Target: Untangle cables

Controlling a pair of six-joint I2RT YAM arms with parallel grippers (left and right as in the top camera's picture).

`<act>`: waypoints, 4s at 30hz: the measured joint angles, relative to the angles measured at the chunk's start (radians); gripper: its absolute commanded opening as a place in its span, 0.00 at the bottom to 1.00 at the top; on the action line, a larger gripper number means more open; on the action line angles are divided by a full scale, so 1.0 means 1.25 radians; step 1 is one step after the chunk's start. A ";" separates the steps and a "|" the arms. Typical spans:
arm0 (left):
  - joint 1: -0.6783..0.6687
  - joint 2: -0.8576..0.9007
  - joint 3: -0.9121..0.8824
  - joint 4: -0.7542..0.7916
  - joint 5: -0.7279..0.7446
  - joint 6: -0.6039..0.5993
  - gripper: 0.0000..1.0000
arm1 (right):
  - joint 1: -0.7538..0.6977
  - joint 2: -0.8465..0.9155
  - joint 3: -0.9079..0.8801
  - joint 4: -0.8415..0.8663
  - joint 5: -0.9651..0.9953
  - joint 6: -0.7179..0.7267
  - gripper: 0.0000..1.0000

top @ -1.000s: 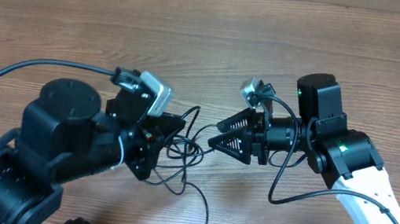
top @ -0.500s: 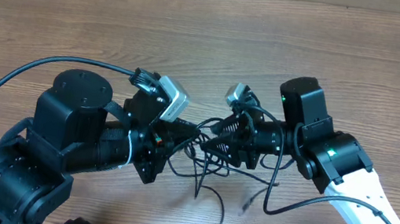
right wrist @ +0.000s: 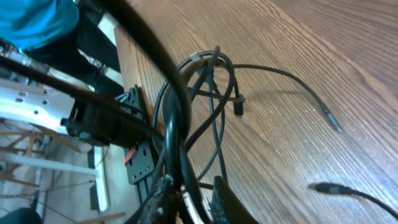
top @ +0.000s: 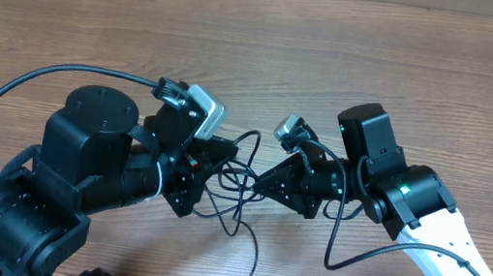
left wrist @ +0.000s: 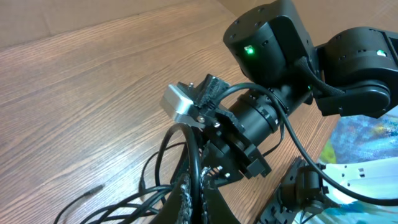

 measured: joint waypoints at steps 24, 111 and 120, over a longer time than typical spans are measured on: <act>0.000 0.031 0.000 -0.093 -0.017 -0.013 0.04 | -0.157 -0.043 0.000 0.294 -0.390 0.121 0.04; 0.000 0.024 0.000 -0.079 -0.021 -0.027 0.04 | 0.215 -0.007 0.031 0.033 0.387 0.287 0.04; 0.000 0.024 0.000 -0.097 -0.030 -0.027 0.05 | 0.209 -0.023 0.057 0.038 0.664 0.378 0.04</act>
